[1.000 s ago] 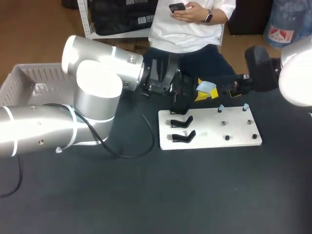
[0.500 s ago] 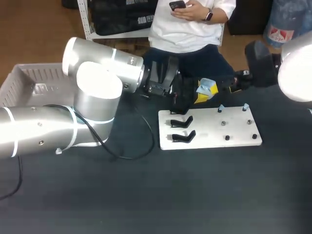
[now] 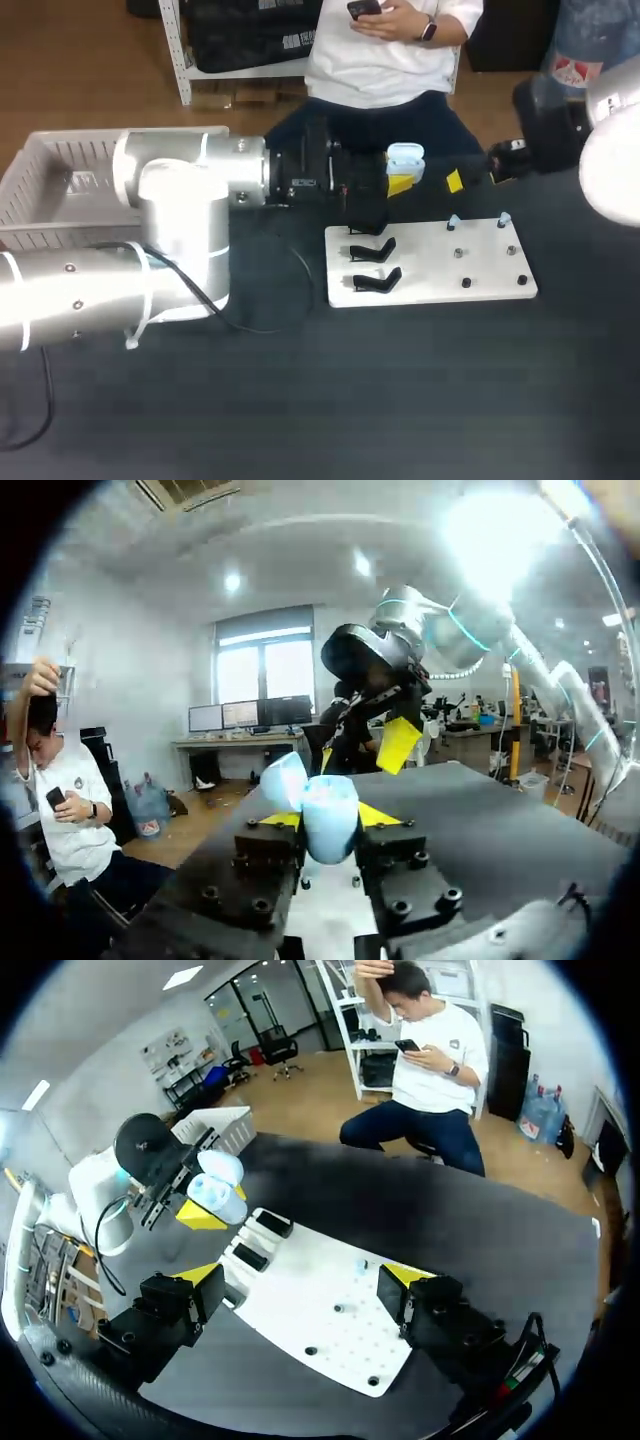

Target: Pick up each earbud case from the left stands, insert the matching earbuds, close the lid, and place the case in the box.

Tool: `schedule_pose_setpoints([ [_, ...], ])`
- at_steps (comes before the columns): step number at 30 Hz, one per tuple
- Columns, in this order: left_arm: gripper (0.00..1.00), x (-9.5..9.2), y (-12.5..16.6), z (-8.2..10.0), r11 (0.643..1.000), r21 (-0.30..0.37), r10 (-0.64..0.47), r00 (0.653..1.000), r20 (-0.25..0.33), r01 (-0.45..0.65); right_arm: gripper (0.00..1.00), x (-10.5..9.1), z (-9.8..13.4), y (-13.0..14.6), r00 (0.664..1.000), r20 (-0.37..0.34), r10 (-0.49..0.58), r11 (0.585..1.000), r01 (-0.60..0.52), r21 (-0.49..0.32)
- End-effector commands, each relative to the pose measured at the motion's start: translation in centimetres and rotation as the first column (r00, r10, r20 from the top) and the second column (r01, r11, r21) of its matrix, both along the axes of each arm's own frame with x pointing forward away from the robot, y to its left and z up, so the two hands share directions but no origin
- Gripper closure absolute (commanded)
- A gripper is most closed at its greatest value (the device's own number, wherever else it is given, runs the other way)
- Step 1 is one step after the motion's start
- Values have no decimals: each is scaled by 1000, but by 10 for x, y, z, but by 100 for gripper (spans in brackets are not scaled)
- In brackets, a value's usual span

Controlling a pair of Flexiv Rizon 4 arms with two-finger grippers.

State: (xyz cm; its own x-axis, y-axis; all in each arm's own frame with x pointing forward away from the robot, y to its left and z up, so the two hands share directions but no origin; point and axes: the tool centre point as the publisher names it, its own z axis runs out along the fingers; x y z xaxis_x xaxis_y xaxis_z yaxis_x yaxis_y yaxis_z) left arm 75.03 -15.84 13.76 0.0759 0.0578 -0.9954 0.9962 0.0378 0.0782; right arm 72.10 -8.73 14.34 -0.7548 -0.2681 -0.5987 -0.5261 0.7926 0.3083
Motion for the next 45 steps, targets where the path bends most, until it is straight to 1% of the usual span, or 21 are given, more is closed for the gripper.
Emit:
schedule_pose_setpoints([
  [1,100,-2,4,1,999,-30,35,999,-13,-35,0,-11,5,-6,996,14,-92,982,93,-163],
  [4,100,1,6,2,999,-31,20,999,-29,-21,0,-13,1,-13,993,-1,-114,966,111,-234],
  [7,100,2,8,3,999,-28,22,1000,-22,-22,0,-16,-4,-20,991,-13,-136,955,127,-268],
  [10,100,3,8,4,1000,-30,10,1000,-3,-10,0,-19,-7,-26,990,-24,-140,961,130,-244],
  [13,100,4,7,5,999,-34,-6,1000,-7,6,0,-20,-9,-30,988,-34,-152,957,138,-255],
  [21,100,3,7,4,1000,-29,-7,1000,-10,7,0,-22,-17,-37,982,-64,-178,934,148,-326],
  [24,100,3,7,4,1000,-29,-7,1000,-10,7,0,-21,-22,-41,980,-81,-184,930,147,-337],
  [27,100,3,7,4,1000,-29,-7,1000,-10,7,0,-17,-31,-43,977,-112,-180,922,128,-365],
  [28,100,3,7,4,1000,-29,-7,1000,-10,7,0,-16,-35,-44,975,-118,-187,909,126,-398],
  [30,100,3,7,4,1000,-29,-7,1000,-10,7,0,-13,-42,-43,973,-143,-182,902,107,-419],
  [31,100,3,7,4,1000,-29,-7,1000,-10,7,0,-11,-45,-44,970,-152,-188,892,104,-440],
  [32,100,3,7,4,1000,-29,-7,1000,-10,7,0,-9,-48,-45,966,-158,-202,869,102,-484],
  [35,100,3,7,4,1000,-29,-7,1000,-10,7,0,-3,-57,-48,958,-196,-210,839,73,-539],
  [36,100,3,7,4,1000,-29,-7,1000,-10,7,0,-1,-59,-48,954,-215,-208,849,66,-525],
  [37,100,3,7,4,1000,-29,-7,1000,-10,7,0,1,-61,-49,952,-226,-207,842,55,-537],
  [38,100,3,7,4,1000,-29,-7,1000,-10,7,0,3,-62,-49,948,-232,-217,824,50,-565],
  [41,100,3,7,4,1000,-29,-7,1000,-10,7,0,8,-66,-53,945,-240,-221,810,41,-585],
  [42,100,3,7,4,1000,-29,-7,1000,-10,7,0,10,-67,-55,949,-237,-209,815,35,-579],
  [44,100,3,7,4,1000,-29,-7,1000,-10,7,0,13,-72,-58,951,-245,-190,805,8,-593],
  [45,100,3,7,4,1000,-29,-7,1000,-10,7,0,13,-73,-59,955,-247,-165,811,-11,-584],
])
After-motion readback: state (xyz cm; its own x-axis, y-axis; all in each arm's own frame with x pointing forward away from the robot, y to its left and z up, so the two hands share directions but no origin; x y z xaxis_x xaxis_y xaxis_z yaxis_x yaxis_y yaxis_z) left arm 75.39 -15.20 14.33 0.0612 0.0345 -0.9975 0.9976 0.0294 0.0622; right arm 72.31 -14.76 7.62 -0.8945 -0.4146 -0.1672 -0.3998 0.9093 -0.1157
